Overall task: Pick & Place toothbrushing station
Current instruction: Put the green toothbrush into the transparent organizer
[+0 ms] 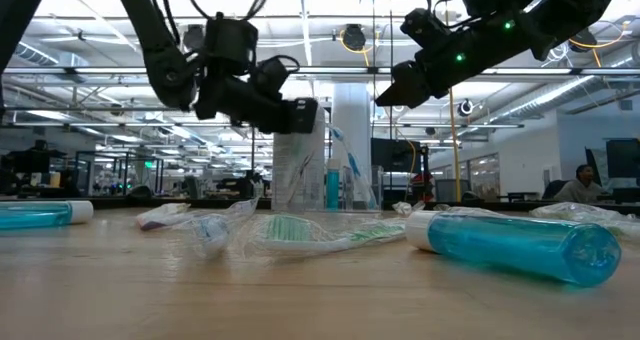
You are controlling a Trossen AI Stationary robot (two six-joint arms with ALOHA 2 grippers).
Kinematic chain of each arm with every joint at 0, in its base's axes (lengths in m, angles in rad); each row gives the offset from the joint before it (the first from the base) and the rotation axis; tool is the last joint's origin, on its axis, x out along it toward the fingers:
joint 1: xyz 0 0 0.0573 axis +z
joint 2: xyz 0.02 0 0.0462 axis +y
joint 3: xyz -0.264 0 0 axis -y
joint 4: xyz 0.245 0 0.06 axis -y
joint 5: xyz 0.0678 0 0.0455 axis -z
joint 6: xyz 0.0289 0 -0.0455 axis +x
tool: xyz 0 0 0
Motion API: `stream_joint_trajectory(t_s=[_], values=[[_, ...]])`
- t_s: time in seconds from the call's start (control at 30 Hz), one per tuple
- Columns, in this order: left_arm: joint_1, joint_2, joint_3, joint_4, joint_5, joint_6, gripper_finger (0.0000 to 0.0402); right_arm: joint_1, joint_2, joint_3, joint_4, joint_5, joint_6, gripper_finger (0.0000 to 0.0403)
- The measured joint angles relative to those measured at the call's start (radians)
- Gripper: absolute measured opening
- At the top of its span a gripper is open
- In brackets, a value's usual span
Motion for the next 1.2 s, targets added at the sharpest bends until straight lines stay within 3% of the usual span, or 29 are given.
stream_joint_trajectory(t_s=[0.17,0.37,0.57,0.83,1.03,1.2], values=[[0.001,-0.084,0.000,-0.264,0.001,-0.067,0.0020,-0.003,0.000,0.000,-0.001,-0.002,-0.003,0.0146],[-0.008,-0.174,0.000,-0.326,0.100,-0.091,0.0025,-0.040,0.000,0.000,0.000,-0.124,0.000,0.0146],[-0.006,-0.202,0.000,-0.398,0.110,-0.087,0.0075,-0.081,0.000,0.000,0.000,-0.259,0.001,0.0146],[0.001,-0.212,0.000,-0.420,0.111,-0.114,0.0135,-0.106,0.000,0.000,0.000,-0.273,0.050,0.0146],[-0.020,-0.269,-0.001,-0.462,0.109,-0.110,0.0142,-0.118,0.000,0.000,-0.002,-0.316,0.058,0.0146],[-0.044,-0.387,0.000,-0.612,0.109,-0.111,0.0139,-0.118,0.000,0.000,-0.011,-0.336,0.058,0.0146]])
